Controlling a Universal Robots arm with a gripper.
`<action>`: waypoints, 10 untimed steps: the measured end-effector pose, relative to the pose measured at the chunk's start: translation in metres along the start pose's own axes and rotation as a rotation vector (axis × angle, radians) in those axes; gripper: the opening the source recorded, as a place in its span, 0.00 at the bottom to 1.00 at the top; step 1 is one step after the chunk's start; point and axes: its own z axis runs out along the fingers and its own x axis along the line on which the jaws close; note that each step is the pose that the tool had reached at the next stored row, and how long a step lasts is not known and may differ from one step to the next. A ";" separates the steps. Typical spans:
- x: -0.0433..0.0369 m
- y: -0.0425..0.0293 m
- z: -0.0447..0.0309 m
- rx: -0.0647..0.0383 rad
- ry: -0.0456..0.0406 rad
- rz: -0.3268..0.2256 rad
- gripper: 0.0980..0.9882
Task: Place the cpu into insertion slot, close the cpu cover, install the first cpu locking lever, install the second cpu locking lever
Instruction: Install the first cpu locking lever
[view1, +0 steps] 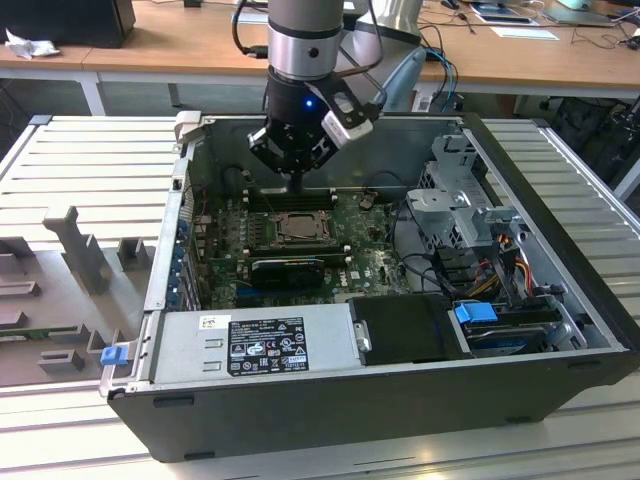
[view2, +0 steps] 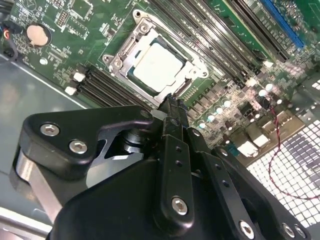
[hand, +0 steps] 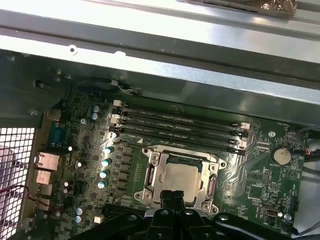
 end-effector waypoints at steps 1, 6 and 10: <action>0.0028 0.0005 0.0000 0.000 -0.0005 0.000 0.01; 0.0135 0.0023 0.0005 -0.003 -0.0044 0.000 0.01; 0.0195 0.0034 0.0013 -0.035 -0.0102 -0.003 0.01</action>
